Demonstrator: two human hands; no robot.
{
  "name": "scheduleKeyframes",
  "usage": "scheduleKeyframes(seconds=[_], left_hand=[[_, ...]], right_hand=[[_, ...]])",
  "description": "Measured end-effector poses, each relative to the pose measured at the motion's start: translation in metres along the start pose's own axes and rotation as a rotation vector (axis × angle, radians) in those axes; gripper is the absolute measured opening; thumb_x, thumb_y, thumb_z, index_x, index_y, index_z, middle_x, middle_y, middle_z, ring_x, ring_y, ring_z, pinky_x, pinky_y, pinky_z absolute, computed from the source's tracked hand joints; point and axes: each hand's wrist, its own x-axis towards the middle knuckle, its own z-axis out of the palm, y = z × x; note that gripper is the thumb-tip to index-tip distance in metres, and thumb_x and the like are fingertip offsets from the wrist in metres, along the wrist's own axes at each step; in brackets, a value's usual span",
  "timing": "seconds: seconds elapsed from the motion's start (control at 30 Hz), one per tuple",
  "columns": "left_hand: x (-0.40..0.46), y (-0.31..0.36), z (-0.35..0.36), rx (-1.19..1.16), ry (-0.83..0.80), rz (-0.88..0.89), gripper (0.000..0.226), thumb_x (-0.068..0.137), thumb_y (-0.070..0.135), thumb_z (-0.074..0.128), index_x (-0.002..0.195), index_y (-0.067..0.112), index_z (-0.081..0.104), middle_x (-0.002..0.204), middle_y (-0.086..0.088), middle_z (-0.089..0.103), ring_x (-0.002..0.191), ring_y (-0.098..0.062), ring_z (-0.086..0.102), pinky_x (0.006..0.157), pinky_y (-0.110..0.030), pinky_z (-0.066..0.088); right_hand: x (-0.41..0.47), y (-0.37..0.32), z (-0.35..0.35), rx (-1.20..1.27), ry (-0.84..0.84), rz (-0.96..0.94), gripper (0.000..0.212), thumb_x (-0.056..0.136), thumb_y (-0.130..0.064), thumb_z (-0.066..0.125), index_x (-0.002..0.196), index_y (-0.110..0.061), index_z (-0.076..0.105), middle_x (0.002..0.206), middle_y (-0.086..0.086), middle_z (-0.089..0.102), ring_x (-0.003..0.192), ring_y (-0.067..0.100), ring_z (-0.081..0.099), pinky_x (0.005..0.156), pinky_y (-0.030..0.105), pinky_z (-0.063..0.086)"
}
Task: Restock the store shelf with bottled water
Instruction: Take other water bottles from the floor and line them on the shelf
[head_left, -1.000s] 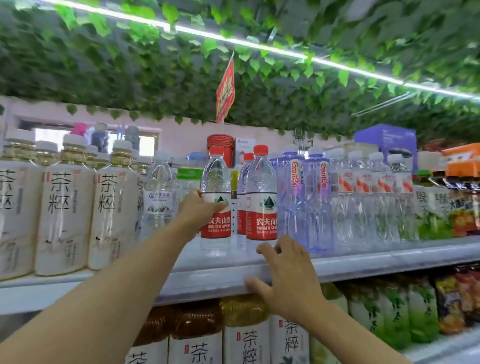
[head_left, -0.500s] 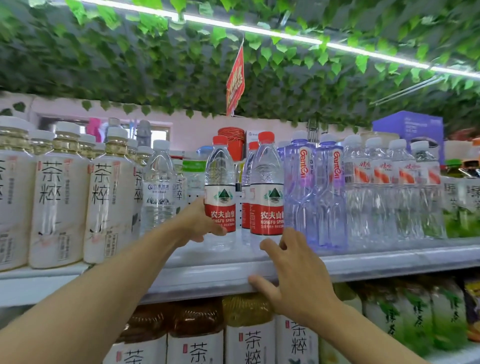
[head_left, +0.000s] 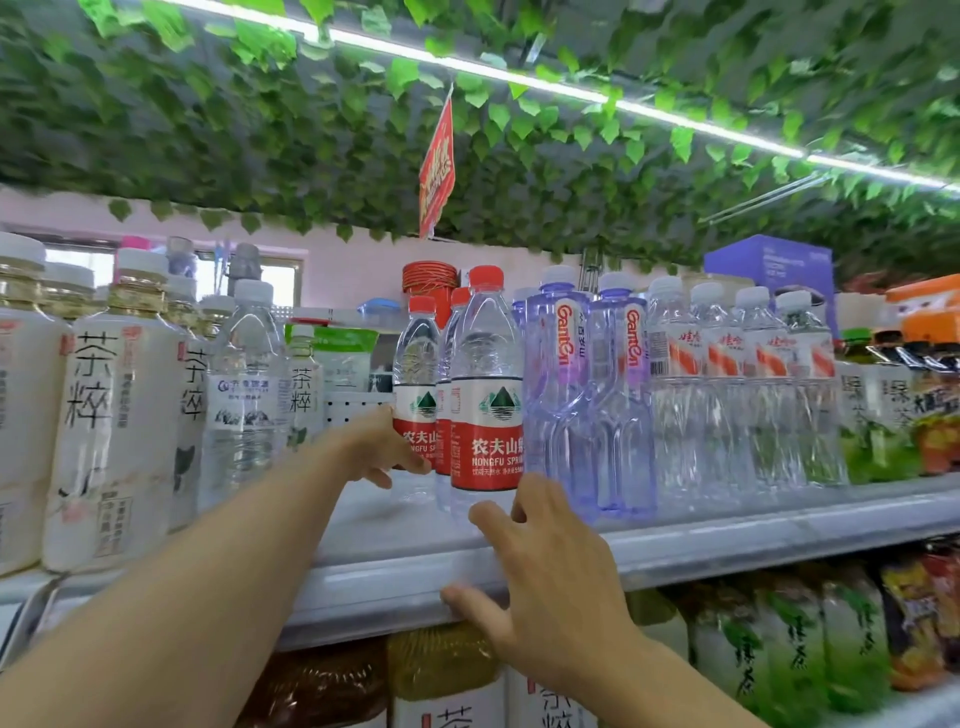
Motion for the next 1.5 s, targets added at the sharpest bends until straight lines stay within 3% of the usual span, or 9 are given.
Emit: scheduleKeyframes(seconds=[0.13,0.23,0.37,0.53,0.83,0.97,1.13,1.37,1.5], left_hand=[[0.005,0.004,0.007,0.006,-0.022,0.051,0.026,0.082,-0.002,0.067,0.085,0.022,0.057,0.09,0.002,0.063,0.096,-0.017,0.058,0.066,-0.03,0.05],[0.007,0.004,0.009,0.018,-0.026,0.062,0.023,0.083,-0.001,0.065,0.086,0.021,0.058,0.089,0.002,0.065,0.087,-0.012,0.061,0.07,-0.031,0.051],[0.007,0.002,0.01,0.023,-0.03,0.072,0.025,0.082,-0.002,0.066,0.095,0.02,0.061,0.105,-0.004,0.066,0.103,-0.019,0.06,0.063,-0.027,0.049],[0.011,-0.003,0.007,0.01,-0.046,0.025,0.029,0.081,-0.009,0.062,0.092,0.019,0.059,0.105,-0.007,0.062,0.102,-0.022,0.057,0.076,-0.03,0.05],[0.017,-0.001,0.013,0.01,-0.121,0.054,0.031,0.084,-0.009,0.057,0.098,0.018,0.06,0.105,-0.008,0.063,0.098,-0.02,0.057,0.074,-0.026,0.049],[0.018,-0.002,0.015,0.0,-0.129,0.06,0.034,0.085,-0.009,0.055,0.098,0.023,0.055,0.096,-0.001,0.059,0.088,-0.014,0.054,0.074,-0.026,0.048],[0.016,-0.001,0.016,-0.014,-0.133,0.066,0.039,0.085,-0.009,0.057,0.112,0.019,0.052,0.098,0.0,0.058,0.093,-0.016,0.055,0.083,-0.029,0.048],[0.014,0.001,0.017,-0.015,-0.13,0.077,0.038,0.086,-0.008,0.057,0.107,0.022,0.05,0.097,0.0,0.06,0.093,-0.016,0.057,0.089,-0.033,0.049],[0.013,-0.001,0.016,-0.013,-0.127,0.058,0.04,0.084,-0.007,0.059,0.115,0.019,0.052,0.105,-0.003,0.06,0.094,-0.015,0.058,0.089,-0.033,0.049]], right_hand=[[0.001,0.001,-0.001,-0.015,0.009,-0.026,0.046,0.065,-0.072,0.045,0.091,-0.034,0.042,0.085,-0.007,0.042,0.073,0.01,0.045,0.049,0.019,0.036],[0.002,0.001,-0.002,-0.022,0.011,-0.029,0.046,0.065,-0.073,0.042,0.09,-0.034,0.042,0.085,-0.007,0.042,0.072,0.009,0.045,0.05,0.018,0.032],[0.002,0.002,-0.001,-0.024,0.004,-0.033,0.046,0.067,-0.072,0.042,0.091,-0.033,0.042,0.086,-0.007,0.041,0.073,0.008,0.039,0.05,0.019,0.032],[0.002,0.003,-0.003,-0.034,0.001,-0.051,0.046,0.066,-0.071,0.045,0.092,-0.033,0.043,0.085,-0.007,0.04,0.072,0.008,0.038,0.048,0.018,0.031],[0.003,0.003,-0.001,-0.016,0.008,-0.048,0.048,0.066,-0.073,0.044,0.093,-0.034,0.043,0.086,-0.007,0.043,0.072,0.007,0.046,0.045,0.019,0.042],[0.003,0.003,-0.002,-0.016,0.008,-0.055,0.047,0.066,-0.073,0.042,0.092,-0.033,0.043,0.085,-0.007,0.042,0.071,0.007,0.045,0.046,0.017,0.036],[0.002,0.002,-0.003,-0.005,-0.02,-0.042,0.047,0.066,-0.073,0.041,0.091,-0.034,0.043,0.085,-0.008,0.042,0.071,0.007,0.045,0.046,0.018,0.039],[0.002,0.001,-0.006,-0.006,-0.043,-0.032,0.047,0.065,-0.073,0.043,0.09,-0.034,0.041,0.084,-0.008,0.042,0.072,0.007,0.043,0.047,0.017,0.035],[0.003,0.001,-0.006,-0.007,-0.061,-0.014,0.046,0.066,-0.072,0.041,0.091,-0.033,0.041,0.086,-0.007,0.042,0.073,0.008,0.042,0.049,0.018,0.033]])
